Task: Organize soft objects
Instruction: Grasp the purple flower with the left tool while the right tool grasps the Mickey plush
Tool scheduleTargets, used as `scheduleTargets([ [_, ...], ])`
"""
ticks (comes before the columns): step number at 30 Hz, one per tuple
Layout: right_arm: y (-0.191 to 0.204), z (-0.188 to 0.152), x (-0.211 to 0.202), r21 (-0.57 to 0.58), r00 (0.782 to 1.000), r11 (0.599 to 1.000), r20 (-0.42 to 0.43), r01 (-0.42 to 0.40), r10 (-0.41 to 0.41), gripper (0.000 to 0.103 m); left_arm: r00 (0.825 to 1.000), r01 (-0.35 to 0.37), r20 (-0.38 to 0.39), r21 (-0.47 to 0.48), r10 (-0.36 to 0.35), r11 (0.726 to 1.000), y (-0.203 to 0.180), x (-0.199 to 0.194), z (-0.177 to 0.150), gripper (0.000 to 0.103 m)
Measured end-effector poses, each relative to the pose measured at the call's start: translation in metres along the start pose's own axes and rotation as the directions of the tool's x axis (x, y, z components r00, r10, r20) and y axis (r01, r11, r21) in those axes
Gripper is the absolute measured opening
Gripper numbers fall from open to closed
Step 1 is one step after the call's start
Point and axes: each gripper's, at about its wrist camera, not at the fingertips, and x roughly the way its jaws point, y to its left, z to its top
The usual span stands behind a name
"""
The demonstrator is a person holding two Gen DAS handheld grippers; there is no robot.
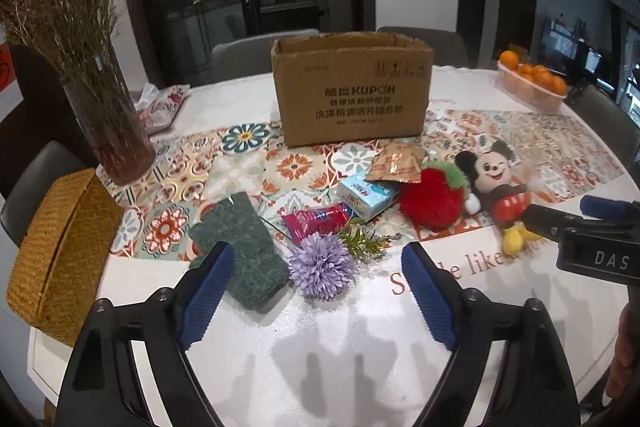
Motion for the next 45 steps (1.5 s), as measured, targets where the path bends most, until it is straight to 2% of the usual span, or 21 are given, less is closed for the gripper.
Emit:
scheduleTargets([
  [8, -0.015, 0.008, 0.046, 0.023, 0.999, 1.000, -0.035, 0.018, -0.018, 0.088, 0.996, -0.041, -0.081, -0.032, 0.038, 0.999, -0.006, 0.044, -0.008, 0.082],
  [24, -0.021, 0.014, 0.103, 0.010, 0.993, 0.998, -0.093, 0.068, -0.066, 0.077, 0.985, -0.069, -0.162, -0.034, 0.063, 0.997, -0.009, 0.092, -0.018, 0.073],
  [30, -0.022, 0.016, 0.114, 0.008, 0.993, 0.998, -0.094, 0.070, -0.068, 0.069, 0.981, -0.053, -0.187, -0.039, 0.045, 0.998, -0.010, 0.106, -0.019, 0.062],
  [32, -0.023, 0.017, 0.115, 0.009, 0.993, 0.997, -0.088, 0.076, -0.075, 0.063, 0.981, -0.046, -0.189, -0.032, 0.039, 0.998, -0.012, 0.108, -0.019, 0.053],
  [34, -0.023, 0.017, 0.115, 0.000, 0.993, 0.997, -0.086, 0.081, -0.081, 0.053, 0.981, -0.037, -0.192, -0.026, 0.031, 0.999, -0.014, 0.109, -0.019, 0.049],
  [37, -0.026, 0.018, 0.118, -0.007, 0.992, 0.996, -0.094, 0.087, -0.088, 0.043, 0.981, -0.029, -0.195, -0.023, 0.024, 0.999, -0.018, 0.111, -0.018, 0.038],
  [41, -0.030, 0.018, 0.116, -0.008, 0.993, 0.998, -0.094, 0.067, -0.068, 0.042, 0.982, -0.016, -0.188, -0.024, 0.012, 1.000, -0.022, 0.108, -0.017, 0.030],
  [45, -0.033, 0.016, 0.109, -0.001, 0.995, 0.999, -0.084, 0.049, -0.049, 0.041, 0.987, -0.023, -0.157, -0.021, 0.020, 1.000, -0.025, 0.100, -0.014, 0.027],
])
